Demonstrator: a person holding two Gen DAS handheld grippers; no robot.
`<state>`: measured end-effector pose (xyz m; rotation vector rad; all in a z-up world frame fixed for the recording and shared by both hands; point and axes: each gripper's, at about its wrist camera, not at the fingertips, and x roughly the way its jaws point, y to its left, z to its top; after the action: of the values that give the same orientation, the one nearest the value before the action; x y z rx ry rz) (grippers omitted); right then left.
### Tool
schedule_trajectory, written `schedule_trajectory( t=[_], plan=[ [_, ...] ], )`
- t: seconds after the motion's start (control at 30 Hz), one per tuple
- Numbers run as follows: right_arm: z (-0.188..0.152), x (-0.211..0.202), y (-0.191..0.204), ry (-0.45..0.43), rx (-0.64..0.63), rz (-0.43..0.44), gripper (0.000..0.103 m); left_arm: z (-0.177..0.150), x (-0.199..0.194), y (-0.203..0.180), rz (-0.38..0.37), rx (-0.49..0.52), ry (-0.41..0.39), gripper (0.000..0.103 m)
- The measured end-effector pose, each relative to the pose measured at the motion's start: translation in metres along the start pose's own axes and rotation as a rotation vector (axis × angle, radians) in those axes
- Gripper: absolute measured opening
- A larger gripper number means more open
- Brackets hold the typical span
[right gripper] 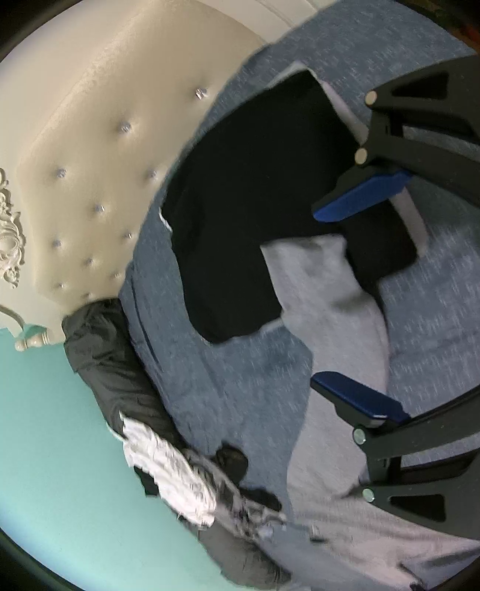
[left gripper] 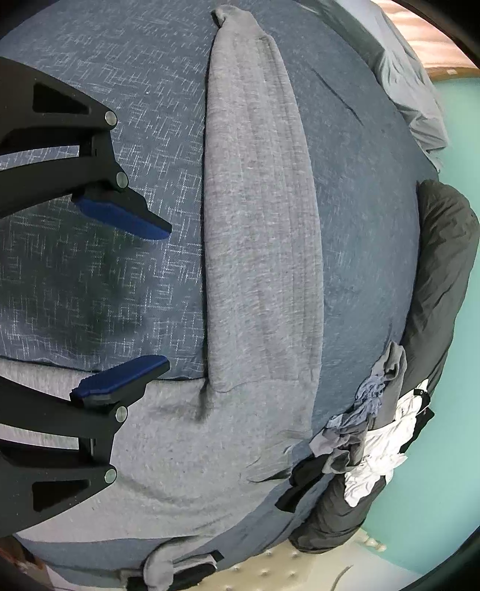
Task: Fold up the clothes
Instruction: 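Grasp the other sleeve by the black garment with the right tool, straighten, release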
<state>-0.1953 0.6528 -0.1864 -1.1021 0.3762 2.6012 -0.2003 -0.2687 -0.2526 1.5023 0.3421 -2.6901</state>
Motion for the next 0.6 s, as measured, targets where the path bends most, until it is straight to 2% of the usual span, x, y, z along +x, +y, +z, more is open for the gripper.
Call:
schedule_trajectory(
  t=[0.27, 0.33, 0.4, 0.43, 0.5, 0.53, 0.57, 0.6],
  plan=[
    [0.003, 0.028, -0.005, 0.053, -0.035, -0.038, 0.08, -0.002, 0.006, 0.003, 0.025, -0.01, 0.012, 0.07],
    [0.001, 0.035, -0.003, 0.076, -0.054, -0.062, 0.074, -0.002, 0.008, 0.003, 0.018, -0.022, 0.012, 0.07],
    [-0.002, 0.036, -0.001, 0.07, -0.07, -0.085, 0.061, -0.002, 0.009, 0.001, 0.009, -0.026, 0.016, 0.07],
    [-0.004, 0.035, 0.001, 0.066, -0.083, -0.09, 0.057, -0.002, 0.009, -0.001, 0.008, -0.021, 0.016, 0.07],
    [-0.008, 0.035, 0.006, 0.058, -0.108, -0.099, 0.04, -0.001, 0.01, -0.005, 0.005, -0.011, 0.014, 0.07],
    [-0.01, 0.034, 0.008, 0.054, -0.121, -0.104, 0.038, -0.001, 0.01, -0.006, 0.003, -0.009, 0.013, 0.07],
    [-0.011, 0.033, 0.011, 0.047, -0.136, -0.109, 0.031, -0.001, 0.009, -0.007, 0.003, -0.008, 0.012, 0.07],
    [-0.012, 0.032, 0.015, 0.036, -0.156, -0.113, 0.017, -0.001, 0.009, -0.008, 0.003, -0.008, 0.012, 0.07]
  ],
)
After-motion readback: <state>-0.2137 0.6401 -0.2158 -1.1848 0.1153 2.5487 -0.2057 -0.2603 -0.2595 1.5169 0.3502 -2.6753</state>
